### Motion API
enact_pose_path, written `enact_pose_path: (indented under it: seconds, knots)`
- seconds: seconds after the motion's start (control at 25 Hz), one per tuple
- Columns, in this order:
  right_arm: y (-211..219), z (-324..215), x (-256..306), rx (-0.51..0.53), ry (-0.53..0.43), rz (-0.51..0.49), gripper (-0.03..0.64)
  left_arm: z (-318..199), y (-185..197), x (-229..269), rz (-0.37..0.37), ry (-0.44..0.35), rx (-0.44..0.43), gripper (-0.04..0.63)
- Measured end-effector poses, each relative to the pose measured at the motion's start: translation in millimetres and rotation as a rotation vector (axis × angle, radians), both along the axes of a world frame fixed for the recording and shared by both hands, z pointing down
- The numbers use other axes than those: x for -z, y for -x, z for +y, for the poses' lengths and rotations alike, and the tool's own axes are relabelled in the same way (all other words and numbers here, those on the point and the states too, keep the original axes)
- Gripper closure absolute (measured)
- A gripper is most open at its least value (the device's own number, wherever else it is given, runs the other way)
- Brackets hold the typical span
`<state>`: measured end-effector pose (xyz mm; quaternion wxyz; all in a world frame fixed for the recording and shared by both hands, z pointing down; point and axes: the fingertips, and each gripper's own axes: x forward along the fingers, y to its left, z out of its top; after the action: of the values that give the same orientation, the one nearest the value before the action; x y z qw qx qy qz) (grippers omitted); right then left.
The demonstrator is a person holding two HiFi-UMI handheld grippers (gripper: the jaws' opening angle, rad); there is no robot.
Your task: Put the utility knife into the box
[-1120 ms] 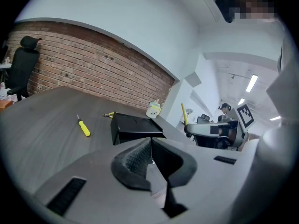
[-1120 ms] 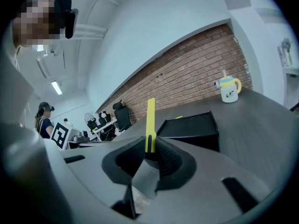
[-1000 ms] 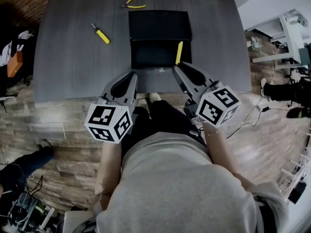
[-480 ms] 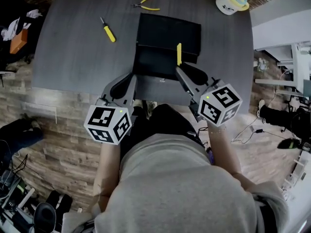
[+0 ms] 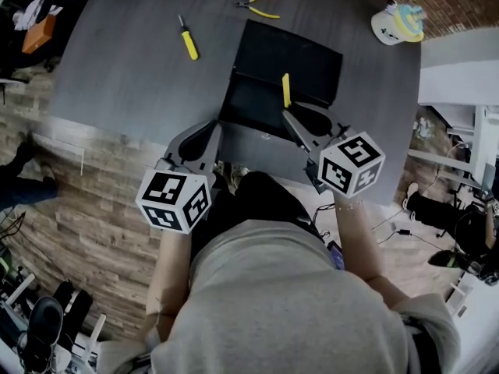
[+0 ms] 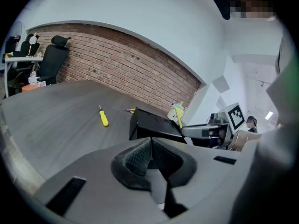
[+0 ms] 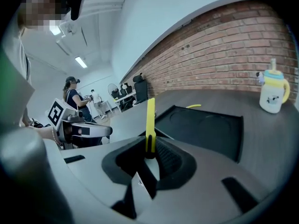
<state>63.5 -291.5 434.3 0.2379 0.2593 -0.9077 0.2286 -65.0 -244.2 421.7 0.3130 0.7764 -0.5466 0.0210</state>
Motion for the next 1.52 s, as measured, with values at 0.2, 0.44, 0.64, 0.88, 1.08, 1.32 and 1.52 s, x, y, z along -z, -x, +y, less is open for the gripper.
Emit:
enact_pose_path:
  seconds: [0.2, 0.44, 0.64, 0.88, 1.08, 1.32, 1.52]
  knots:
    - [9, 4, -22, 0.133, 0.023, 0.109, 0.545, 8, -12, -18, -0.061, 0.044, -0.051, 0.572]
    - [17, 4, -40, 0.273, -0.031, 0.280, 0.543, 20, -12, -35, 0.015, 0.097, -0.010, 0.572]
    - [16, 2, -58, 0.335, -0.015, 0.352, 0.543, 19, -4, -37, 0.027, 0.098, 0.027, 0.572]
    - [16, 2, -79, 0.404, -0.014, 0.492, 0.543, 20, 4, -43, 0.033, 0.105, 0.072, 0.572]
    - [19, 2, -89, 0.431, 0.020, 0.570, 0.543, 29, 6, -55, 0.048, 0.135, 0.087, 0.572]
    - [22, -5, -99, 0.462, -0.012, 0.669, 0.543, 35, 5, -62, 0.067, 0.159, 0.097, 0.572]
    - [21, -3, -107, 0.470, 0.004, 0.706, 0.543, 36, 9, -66, 0.065, 0.162, 0.099, 0.572]
